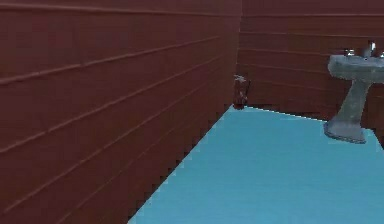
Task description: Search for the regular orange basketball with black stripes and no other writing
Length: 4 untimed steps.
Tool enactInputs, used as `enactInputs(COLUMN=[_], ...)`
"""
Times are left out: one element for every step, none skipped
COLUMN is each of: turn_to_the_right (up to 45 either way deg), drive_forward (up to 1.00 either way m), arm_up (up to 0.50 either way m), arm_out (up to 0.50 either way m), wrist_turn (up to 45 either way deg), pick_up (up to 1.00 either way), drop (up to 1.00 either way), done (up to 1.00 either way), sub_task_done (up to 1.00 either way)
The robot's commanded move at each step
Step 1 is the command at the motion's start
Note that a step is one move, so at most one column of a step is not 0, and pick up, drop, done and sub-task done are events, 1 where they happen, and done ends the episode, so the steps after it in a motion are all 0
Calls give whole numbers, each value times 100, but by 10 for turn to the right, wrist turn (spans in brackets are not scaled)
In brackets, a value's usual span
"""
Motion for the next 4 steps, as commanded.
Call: enactInputs(turn_to_the_right=[0, 450, 390, 0], drive_forward=[70, 0, 0, 45], arm_up=[0, 0, 0, 0], arm_out=[0, 0, 0, 0], wrist_turn=[0, 0, 0, 0], pick_up=[0, 0, 0, 0], drop=[0, 0, 0, 0], done=[0, 0, 0, 0], sub_task_done=[0, 0, 0, 0])
